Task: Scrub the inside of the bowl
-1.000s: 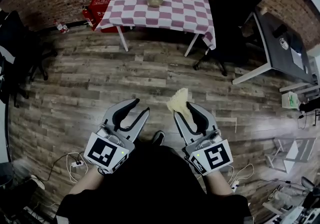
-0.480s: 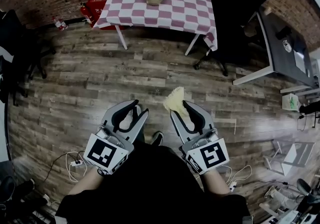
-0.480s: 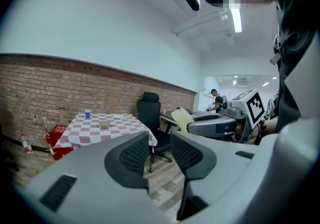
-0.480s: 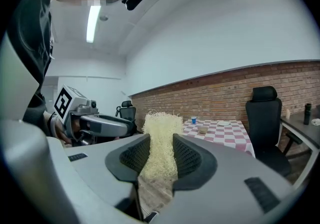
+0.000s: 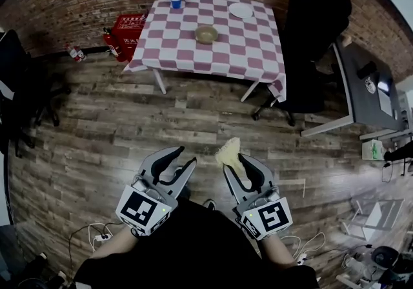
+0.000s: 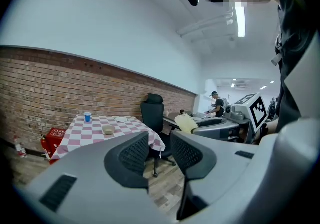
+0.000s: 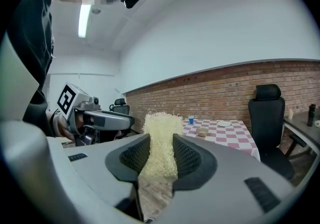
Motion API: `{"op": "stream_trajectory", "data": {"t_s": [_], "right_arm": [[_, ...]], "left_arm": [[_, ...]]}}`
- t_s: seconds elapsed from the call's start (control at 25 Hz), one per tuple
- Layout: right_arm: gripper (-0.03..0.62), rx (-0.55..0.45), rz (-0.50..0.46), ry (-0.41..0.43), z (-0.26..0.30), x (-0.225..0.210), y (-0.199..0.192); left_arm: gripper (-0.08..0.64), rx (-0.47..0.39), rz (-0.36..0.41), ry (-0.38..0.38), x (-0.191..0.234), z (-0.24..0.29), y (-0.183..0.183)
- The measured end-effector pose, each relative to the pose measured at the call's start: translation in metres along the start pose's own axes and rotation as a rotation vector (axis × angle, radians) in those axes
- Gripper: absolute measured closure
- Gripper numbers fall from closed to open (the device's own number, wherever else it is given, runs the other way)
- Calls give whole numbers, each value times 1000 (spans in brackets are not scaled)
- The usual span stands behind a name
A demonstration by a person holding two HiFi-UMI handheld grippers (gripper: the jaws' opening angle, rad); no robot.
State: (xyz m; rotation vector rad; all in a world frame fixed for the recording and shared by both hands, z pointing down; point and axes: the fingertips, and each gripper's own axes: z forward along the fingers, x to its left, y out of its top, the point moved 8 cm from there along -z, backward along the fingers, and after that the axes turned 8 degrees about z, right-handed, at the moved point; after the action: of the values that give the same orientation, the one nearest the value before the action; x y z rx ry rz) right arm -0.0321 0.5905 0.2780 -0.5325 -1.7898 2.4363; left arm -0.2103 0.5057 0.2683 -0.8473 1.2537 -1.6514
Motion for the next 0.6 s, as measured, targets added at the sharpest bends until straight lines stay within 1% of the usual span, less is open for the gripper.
{"op": "stream_trajectory", "data": {"t_s": [0.12, 0.36, 0.48, 0.6], "right_arm": [[437, 6, 6, -32, 28, -3, 13], [437, -1, 15, -107, 79, -9, 34], [437, -6, 9, -125, 99, -9, 40], [437, 11, 19, -124, 115, -5, 39]], "left_arm": [[414, -5, -7, 2, 43, 4, 4], [414, -35, -17, 38, 132, 4, 9], [414, -41, -21, 36, 159, 5, 6], [414, -35, -40, 28, 171, 5, -2]]}}
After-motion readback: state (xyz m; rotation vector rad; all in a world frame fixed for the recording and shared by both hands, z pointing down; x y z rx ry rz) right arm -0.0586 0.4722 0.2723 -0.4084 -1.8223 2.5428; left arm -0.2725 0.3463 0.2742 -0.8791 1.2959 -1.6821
